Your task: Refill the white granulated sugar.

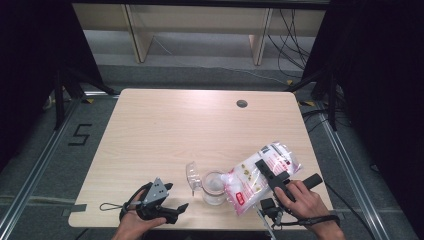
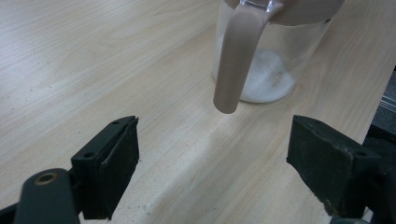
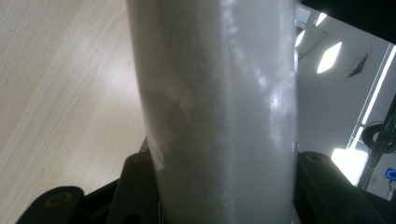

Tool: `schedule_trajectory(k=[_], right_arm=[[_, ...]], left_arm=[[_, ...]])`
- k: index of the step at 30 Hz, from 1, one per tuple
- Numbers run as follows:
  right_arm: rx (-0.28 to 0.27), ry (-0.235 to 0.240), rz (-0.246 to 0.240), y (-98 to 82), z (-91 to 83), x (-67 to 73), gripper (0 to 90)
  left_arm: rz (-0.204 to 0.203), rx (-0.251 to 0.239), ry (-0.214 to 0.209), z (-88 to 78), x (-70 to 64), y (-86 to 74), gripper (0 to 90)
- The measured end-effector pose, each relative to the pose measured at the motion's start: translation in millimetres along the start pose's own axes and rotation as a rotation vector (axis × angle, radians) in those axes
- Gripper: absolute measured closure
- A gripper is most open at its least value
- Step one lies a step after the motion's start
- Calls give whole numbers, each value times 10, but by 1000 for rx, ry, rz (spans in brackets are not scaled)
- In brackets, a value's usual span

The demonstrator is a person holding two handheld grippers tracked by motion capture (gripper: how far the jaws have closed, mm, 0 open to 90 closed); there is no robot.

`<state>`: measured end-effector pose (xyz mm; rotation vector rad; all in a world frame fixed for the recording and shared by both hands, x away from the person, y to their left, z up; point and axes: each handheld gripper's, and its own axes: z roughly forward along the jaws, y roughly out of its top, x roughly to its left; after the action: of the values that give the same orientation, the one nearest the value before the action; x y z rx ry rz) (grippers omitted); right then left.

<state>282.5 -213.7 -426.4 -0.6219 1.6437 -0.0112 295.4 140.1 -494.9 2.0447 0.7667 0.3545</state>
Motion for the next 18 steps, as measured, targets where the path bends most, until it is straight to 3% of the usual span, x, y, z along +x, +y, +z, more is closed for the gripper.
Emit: schedule_trajectory(k=[11, 12, 18], right_arm=[[1, -3, 0, 0, -12, -14, 596], [1, -4, 1, 0, -13, -14, 596], [-1, -9, -3, 4, -20, -25, 598]], left_arm=[[5, 8, 8, -7, -1, 4, 165], [-18, 7, 10, -5, -13, -1, 165], [-19, 6, 12, -4, -17, -1, 165]])
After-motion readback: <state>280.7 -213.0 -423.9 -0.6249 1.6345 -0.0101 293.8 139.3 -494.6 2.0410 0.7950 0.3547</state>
